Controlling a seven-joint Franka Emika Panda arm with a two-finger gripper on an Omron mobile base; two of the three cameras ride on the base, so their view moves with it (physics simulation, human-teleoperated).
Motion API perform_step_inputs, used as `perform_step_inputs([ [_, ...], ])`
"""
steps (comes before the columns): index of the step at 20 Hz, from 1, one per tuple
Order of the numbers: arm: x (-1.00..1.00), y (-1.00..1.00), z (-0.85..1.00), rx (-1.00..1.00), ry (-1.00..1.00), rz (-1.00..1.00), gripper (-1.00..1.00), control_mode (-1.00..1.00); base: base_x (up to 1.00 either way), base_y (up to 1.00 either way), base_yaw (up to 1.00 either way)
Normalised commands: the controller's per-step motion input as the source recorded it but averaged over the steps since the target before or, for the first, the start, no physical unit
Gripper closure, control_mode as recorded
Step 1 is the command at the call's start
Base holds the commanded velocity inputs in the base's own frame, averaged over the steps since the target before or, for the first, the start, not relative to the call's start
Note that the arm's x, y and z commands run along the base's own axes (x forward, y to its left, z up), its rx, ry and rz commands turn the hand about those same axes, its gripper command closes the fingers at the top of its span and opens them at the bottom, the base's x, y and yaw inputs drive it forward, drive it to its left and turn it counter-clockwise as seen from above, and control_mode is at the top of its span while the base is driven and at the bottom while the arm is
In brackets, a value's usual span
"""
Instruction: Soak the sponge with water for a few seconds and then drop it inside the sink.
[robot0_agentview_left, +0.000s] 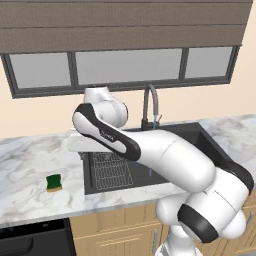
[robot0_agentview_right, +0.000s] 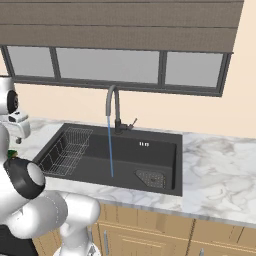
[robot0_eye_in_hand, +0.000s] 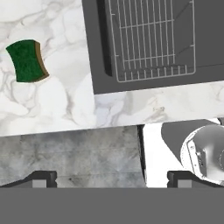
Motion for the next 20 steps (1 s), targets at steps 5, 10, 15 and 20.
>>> perform_step_inputs([
  [5,0.02,0.53,-0.32,0.00,0.00,0.00,-1.00,-1.00,0.00,0.00,0.00],
  [10,0.12,0.43,-0.25,0.00,0.00,0.00,-1.00,-1.00,0.00,0.00,0.00],
  [15,0.26,0.30,-0.10,0.00,0.02,0.01,-1.00,-1.00,0.00,0.00,0.00],
  [20,0.28,0.08,-0.01,0.00,0.00,0.01,-1.00,-1.00,0.00,0.00,0.00],
])
